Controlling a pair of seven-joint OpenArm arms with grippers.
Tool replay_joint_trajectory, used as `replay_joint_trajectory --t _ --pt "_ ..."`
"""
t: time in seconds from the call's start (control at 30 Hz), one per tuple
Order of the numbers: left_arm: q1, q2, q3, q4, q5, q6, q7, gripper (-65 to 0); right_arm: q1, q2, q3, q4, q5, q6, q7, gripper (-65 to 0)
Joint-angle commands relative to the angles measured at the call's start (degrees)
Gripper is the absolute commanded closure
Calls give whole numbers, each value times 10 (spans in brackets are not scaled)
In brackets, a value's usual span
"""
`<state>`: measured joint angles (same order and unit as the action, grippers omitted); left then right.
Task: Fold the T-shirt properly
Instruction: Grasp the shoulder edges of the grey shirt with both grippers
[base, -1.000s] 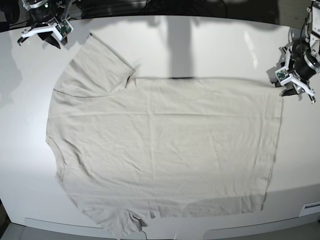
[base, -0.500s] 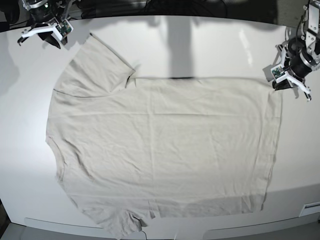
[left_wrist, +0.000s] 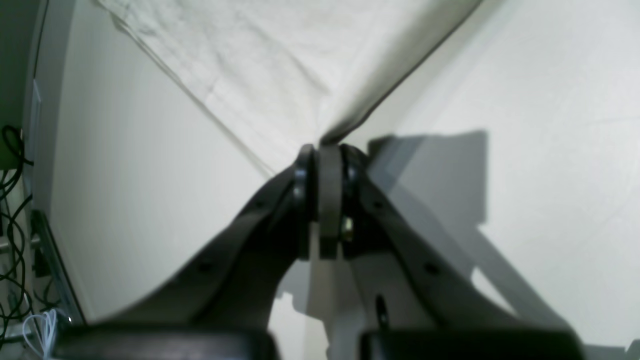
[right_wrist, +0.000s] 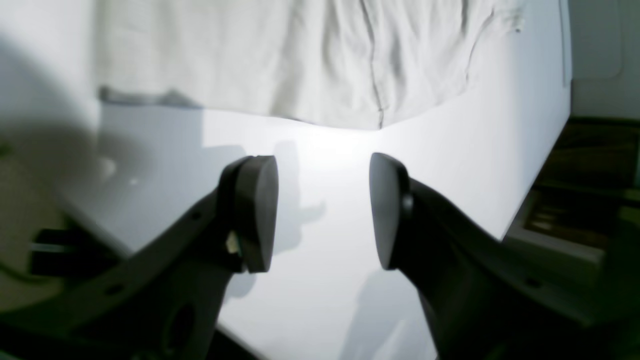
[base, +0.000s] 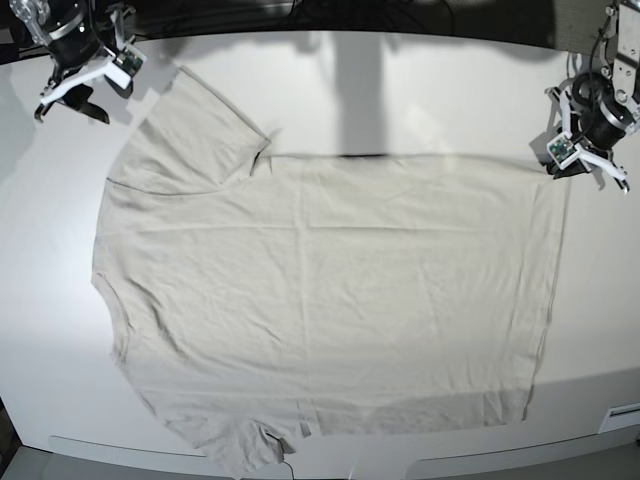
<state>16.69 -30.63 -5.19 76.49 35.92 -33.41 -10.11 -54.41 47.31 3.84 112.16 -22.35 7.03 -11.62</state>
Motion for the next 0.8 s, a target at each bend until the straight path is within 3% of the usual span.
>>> replay_joint_trajectory --t 0.0,0.1,0.37,0.77 --pt "6 -7 0 0 10 -20 20 0 12 11 2 -3 -8 -2 5 -300" --pt "6 -7 0 0 10 -20 20 0 49 11 -18 -44 -49 23 16 -300" --pt "6 -7 0 0 10 -20 20 0 148 11 -120 -153 -127 19 12 -300" --pt "6 -7 0 0 10 -20 20 0 250 8 -218 -210 -128 21 -1 -300"
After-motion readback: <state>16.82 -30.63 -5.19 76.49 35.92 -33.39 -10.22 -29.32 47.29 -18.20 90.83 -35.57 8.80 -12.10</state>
